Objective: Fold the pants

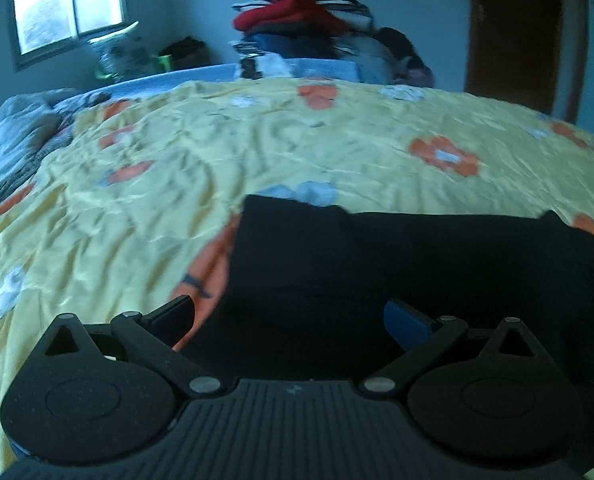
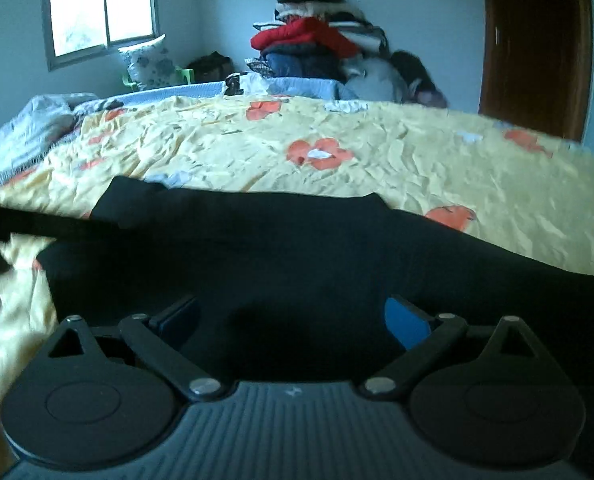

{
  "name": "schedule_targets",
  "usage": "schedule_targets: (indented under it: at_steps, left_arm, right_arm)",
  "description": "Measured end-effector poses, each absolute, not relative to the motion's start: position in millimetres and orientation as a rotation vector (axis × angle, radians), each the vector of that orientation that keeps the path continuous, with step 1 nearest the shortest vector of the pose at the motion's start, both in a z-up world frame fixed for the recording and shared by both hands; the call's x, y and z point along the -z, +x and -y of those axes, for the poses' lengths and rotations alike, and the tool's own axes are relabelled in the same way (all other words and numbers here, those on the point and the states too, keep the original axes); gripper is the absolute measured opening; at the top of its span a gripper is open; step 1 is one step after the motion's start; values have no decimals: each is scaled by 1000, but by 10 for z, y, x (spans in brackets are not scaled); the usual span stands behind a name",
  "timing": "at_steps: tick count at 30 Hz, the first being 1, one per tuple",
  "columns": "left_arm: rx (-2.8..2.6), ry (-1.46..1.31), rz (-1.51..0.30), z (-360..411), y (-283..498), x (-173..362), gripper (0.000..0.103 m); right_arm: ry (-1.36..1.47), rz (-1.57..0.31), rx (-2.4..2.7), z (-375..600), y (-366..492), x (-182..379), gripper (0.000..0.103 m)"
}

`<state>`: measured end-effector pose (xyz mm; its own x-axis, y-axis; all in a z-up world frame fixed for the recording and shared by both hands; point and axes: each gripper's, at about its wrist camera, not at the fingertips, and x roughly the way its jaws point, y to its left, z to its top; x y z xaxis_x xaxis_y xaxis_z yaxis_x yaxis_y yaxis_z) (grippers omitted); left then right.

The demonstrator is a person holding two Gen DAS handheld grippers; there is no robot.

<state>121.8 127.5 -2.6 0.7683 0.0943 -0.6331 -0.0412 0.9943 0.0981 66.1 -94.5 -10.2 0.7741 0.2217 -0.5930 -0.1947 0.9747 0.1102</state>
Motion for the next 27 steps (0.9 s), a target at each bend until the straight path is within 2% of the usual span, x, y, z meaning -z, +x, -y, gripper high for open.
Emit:
schedule_targets:
  at_steps: [10, 12, 17, 21, 27]
  left_arm:
    - [-97, 90, -718, -1187, 1506, 165, 103]
    - [-97, 72, -719, -1203, 1544, 170, 103]
    - [-106, 69, -723, -1180, 1574, 131, 103]
    - [-91, 91, -707, -1105, 1527, 76, 102]
    - [-19, 52, -698, -955, 1431, 57, 102]
  right_arm:
    - [64, -826, -334, 1242, 1710, 208, 100]
    - [36, -826, -320, 1200, 1821, 259, 103]
    - [-87, -824, -285, 1026, 2045, 304, 103]
    - [-19, -813, -242, 1137, 2030, 214, 103]
    - [5, -760, -16, 1277, 1549, 63, 103]
